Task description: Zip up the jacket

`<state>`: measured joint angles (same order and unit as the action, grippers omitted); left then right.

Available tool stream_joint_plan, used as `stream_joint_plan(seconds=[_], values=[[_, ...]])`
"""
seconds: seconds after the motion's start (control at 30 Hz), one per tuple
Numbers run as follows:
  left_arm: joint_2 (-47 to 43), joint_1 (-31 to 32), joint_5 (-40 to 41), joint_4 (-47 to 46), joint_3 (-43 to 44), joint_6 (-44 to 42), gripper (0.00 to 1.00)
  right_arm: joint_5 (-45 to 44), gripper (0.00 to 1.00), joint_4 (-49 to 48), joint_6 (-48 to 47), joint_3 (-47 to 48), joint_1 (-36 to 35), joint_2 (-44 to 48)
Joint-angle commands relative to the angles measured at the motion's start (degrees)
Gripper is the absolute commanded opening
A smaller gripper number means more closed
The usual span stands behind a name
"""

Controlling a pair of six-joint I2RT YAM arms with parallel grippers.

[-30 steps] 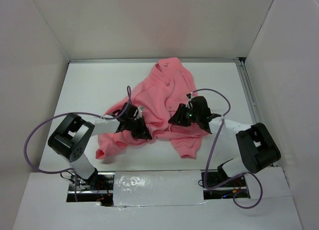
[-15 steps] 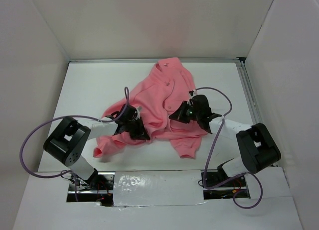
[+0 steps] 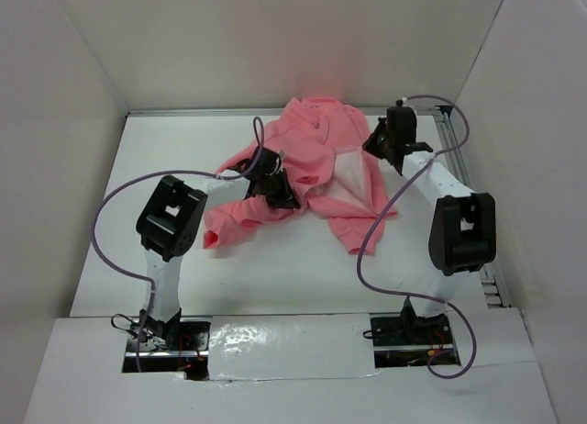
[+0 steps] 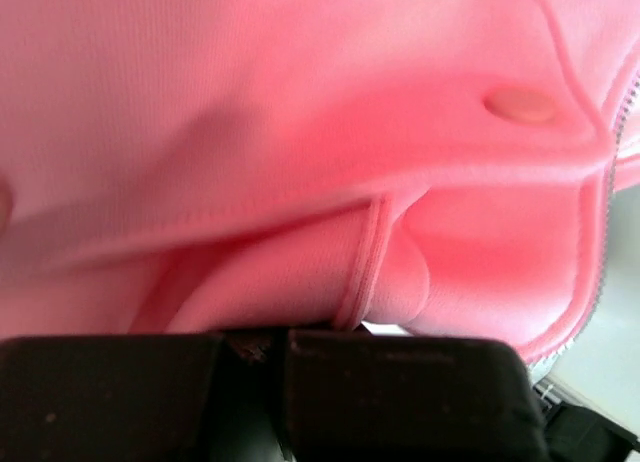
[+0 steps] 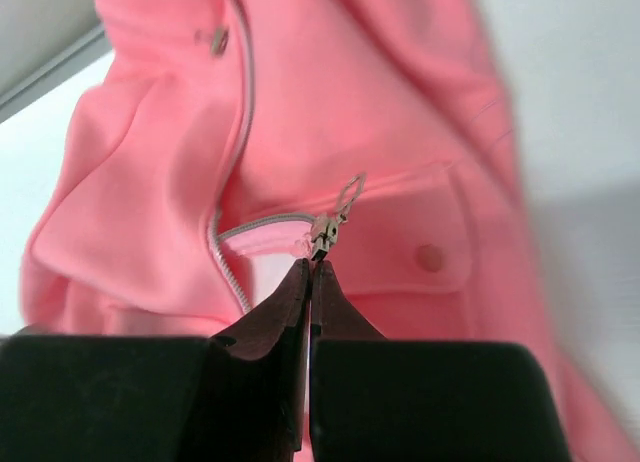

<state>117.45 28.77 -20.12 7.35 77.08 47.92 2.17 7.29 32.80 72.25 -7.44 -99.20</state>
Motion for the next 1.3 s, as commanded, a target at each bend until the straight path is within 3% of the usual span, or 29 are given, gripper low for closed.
stream_joint_plan(seconds=[0.0,0.13,0.33,0.5,0.63,0.83,0.93,0.97,1.0,1.03,1.27], values=[[-3.17,-0.82,0.18,3.11,-0.41,-1.17,0.0,-5.5,0.0,6.23,-11.23,6.75,0.07,4.95],[-15.28,-0.91,0.86,4.49,-8.49,-1.08,0.0,-7.71,0.0,10.37,-23.02,5.37,-6.68,12.35],[-25.77,1.72,6.05,6.18,-19.14,3.58,0.0,-14.56,0.0,11.7,-26.2,-8.77,-25.11,22.1],[-22.89,1.81,5.27,6.71,-19.43,3.93,0.0,-18.06,0.0,14.24,-22.97,-18.97,-40.34,22.82],[-19.19,2.16,6.49,8.11,-19.77,6.39,0.0,-24.06,0.0,16.35,-13.83,-23.55,-53.0,18.61],[-14.53,5.41,9.31,9.08,-18.02,8.33,0.0,-21.61,0.0,13.37,-4.23,-25.66,-55.13,10.62],[-13.91,5.42,8.96,9.17,-17.84,8.24,0.0,-19.33,0.11,8.9,-4.14,-26.8,-56.27,10.69],[-14.09,5.41,8.7,8.82,-18.45,8.33,0.0,-18.53,0.28,7.93,-4.06,-27.24,-56.8,11.13],[-14.7,5.5,8.17,8.12,-18.98,8.33,0.0,-17.04,0.34,6.96,-4.67,-27.77,-56.98,12.26],[-14.97,5.5,7.99,7.77,-19.42,8.15,0.0,-15.29,0.48,5.99,-4.67,-28.56,-57.07,12.88],[-16.11,5.94,7.55,6.09,-21.88,8.33,0.0,-13.69,0.58,9.66,1.55,-30.06,-57.77,25.43]])
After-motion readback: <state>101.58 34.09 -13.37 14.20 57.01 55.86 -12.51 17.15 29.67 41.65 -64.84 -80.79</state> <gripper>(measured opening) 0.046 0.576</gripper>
